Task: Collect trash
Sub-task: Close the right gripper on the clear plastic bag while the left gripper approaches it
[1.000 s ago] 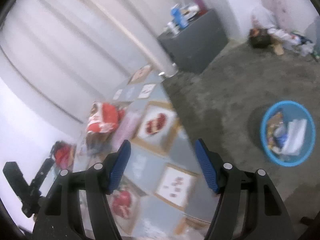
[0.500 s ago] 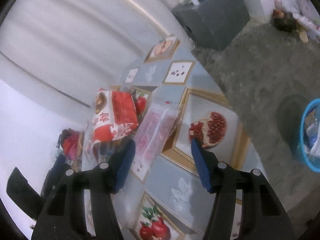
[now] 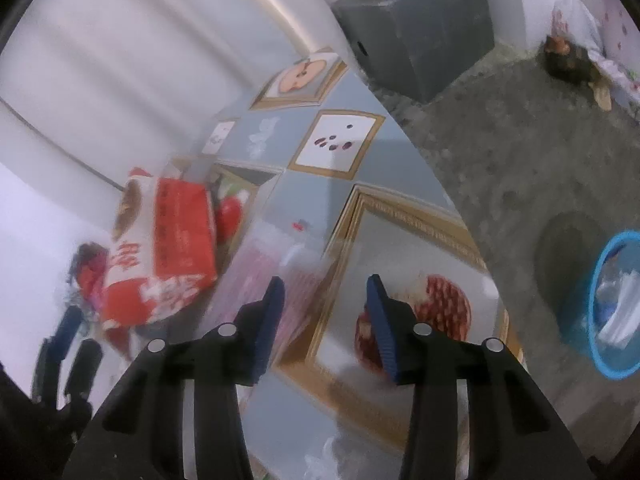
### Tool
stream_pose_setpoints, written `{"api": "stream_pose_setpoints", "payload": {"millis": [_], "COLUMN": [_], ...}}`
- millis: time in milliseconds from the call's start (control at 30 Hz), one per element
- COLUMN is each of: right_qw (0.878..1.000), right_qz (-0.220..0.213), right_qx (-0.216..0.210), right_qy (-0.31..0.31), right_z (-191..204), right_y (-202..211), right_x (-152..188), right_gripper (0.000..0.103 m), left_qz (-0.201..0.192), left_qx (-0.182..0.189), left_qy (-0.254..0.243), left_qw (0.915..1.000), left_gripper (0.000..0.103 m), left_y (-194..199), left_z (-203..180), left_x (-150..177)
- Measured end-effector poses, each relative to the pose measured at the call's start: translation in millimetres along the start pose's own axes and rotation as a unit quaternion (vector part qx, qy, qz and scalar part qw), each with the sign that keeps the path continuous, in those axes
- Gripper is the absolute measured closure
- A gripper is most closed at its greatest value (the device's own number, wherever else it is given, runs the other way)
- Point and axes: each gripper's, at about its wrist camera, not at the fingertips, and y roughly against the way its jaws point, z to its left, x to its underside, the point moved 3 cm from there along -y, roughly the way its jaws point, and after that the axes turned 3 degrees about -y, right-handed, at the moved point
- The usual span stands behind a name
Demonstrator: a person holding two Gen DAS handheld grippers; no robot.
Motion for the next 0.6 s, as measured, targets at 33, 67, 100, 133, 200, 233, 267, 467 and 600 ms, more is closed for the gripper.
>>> {"api": "stream_pose_setpoints", "payload": {"millis": [33,67,100,133,200,233,267,467,600], "right_qw": [1.0,1.0,1.0,0.999,0.998,0.996,0.995,0.988,0.981], "right_qz": [-0.003,-0.007,-0.009,-0.01,-0.014,-0.016,-0.02,-0.031,-0.036], "right_qx": [0.003,0.008,0.012,0.016,0.029,0.037,0.046,0.083,0.1], "right_qy": [0.006,0.015,0.024,0.033,0.061,0.073,0.087,0.129,0.161], "right_z": [2.0,4.8,8.1,10.3,17.1,19.4,22.4,25.6,28.2], "right_y": [-2.8,-5.8,-8.8,-10.6,-13.9,-14.3,-15.7,-18.3,-19.6], "right_x": [-1.6,-3.1,-5.1,-5.5,-4.6,-3.7,-2.7,0.2,2.8], "right_gripper": [0.065,0.065,0.067,0.07,0.072,0.075,0.075,0.089,0.093], "left_qz": [0.001,0.003,0.004,0.005,0.009,0.008,0.007,0.009,0.015], "left_qx": [-0.001,-0.003,-0.003,-0.002,-0.001,0.0,0.002,0.011,0.015], "left_qy": [-0.001,-0.003,-0.004,-0.003,-0.001,0.0,0.003,0.016,0.028], "left_qw": [1.0,1.0,1.0,1.0,1.0,1.0,1.0,0.9998,0.9994], "left_gripper": [0.043,0.044,0.046,0.047,0.055,0.056,0.059,0.079,0.09], "left_y": [-1.9,-5.4,-8.3,-9.6,-13.3,-14.0,-14.8,-20.0,-24.0], "left_z": [-0.7,-0.7,-1.0,-1.4,-1.8,-2.0,-1.8,-0.8,0.9], "left_x": [-0.1,-0.3,-0.3,-0.2,-1.0,-1.4,-2.0,-4.7,-3.9]}}
